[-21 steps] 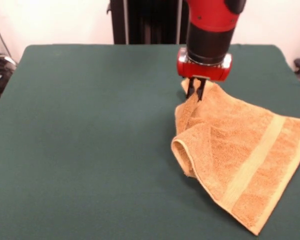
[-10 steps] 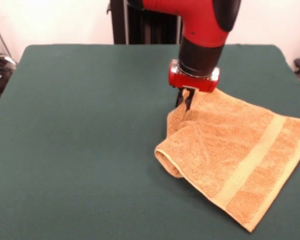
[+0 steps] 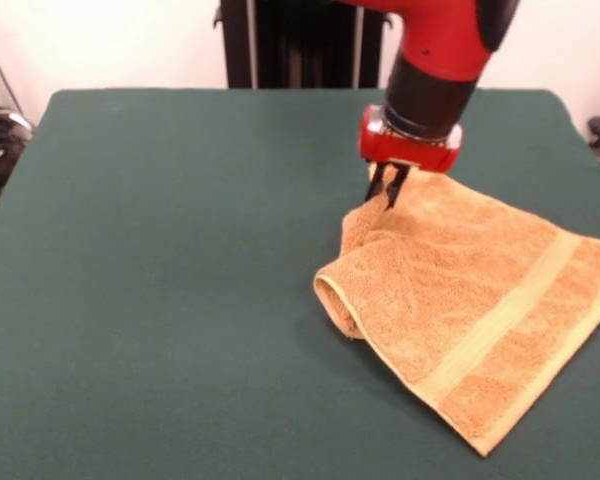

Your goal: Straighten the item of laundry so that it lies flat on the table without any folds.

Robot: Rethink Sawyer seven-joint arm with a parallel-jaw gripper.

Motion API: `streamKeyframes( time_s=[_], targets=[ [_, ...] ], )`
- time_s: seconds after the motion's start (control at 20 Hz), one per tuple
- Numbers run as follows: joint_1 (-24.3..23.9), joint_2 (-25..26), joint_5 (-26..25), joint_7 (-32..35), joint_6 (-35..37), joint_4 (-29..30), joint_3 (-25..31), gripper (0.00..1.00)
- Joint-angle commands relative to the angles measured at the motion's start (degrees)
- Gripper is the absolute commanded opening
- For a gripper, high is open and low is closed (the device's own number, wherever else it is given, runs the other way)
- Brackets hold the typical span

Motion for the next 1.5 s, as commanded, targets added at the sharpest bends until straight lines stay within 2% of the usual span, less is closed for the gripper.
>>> streamKeyframes(
  time_s=[0.05,0.45,0.9,1.15,1.5],
  targets=[
    [5.62,-0.06,3.96,15.43,9.31,-0.48,-0.45,0.0],
    [6.82,3.19,3.58,13.94,5.73,-2.61,-1.59,0.0],
    [3.72,4.93,2.82,10.23,-3.31,-2.11,3.16,0.0],
    [3.45,6.7,3.71,9.06,7.96,-6.47,2.27,0.0],
    [5.86,7.29,2.82,10.41,16.75,-11.25,-1.42,0.0]
  ],
)
